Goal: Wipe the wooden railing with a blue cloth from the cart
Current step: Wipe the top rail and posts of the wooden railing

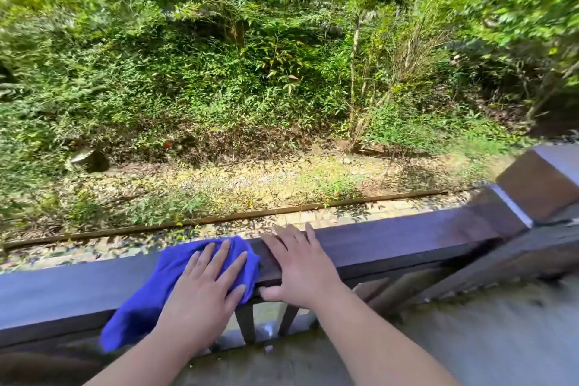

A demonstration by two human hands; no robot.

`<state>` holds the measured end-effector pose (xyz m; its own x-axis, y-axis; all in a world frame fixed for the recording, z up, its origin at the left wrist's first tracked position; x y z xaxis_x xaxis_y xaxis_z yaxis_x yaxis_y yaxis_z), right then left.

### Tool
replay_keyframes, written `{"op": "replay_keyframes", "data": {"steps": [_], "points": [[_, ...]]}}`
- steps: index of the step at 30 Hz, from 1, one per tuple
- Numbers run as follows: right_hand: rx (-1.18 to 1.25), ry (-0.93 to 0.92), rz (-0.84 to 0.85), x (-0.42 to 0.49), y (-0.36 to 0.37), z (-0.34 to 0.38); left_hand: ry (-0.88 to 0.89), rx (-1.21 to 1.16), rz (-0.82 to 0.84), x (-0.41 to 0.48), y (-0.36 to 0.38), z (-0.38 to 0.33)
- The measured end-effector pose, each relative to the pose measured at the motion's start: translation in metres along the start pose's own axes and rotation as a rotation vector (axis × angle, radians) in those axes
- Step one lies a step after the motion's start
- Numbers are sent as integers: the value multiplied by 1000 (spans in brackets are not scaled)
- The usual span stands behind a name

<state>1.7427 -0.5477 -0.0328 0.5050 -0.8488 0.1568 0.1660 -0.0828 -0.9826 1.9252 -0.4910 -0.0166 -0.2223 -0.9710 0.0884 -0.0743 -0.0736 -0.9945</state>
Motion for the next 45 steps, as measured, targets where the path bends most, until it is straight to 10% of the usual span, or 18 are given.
{"op": "replay_keyframes", "data": {"steps": [45], "points": [[-14, 166, -37, -152, -86, -369, 329, -150, -38, 210, 51, -417]]}}
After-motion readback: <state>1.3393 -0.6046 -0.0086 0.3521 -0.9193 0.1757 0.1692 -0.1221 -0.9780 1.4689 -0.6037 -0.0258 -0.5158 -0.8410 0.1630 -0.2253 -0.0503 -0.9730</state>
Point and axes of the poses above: each hand's wrist, its own x-axis towards the middle knuckle, its own y-axis out of the palm, z = x × y, the point moved 5 cm from there along x, towards the middle knuckle, and after that the axes turned 12 degrees about -z, right-handed, at the moved point
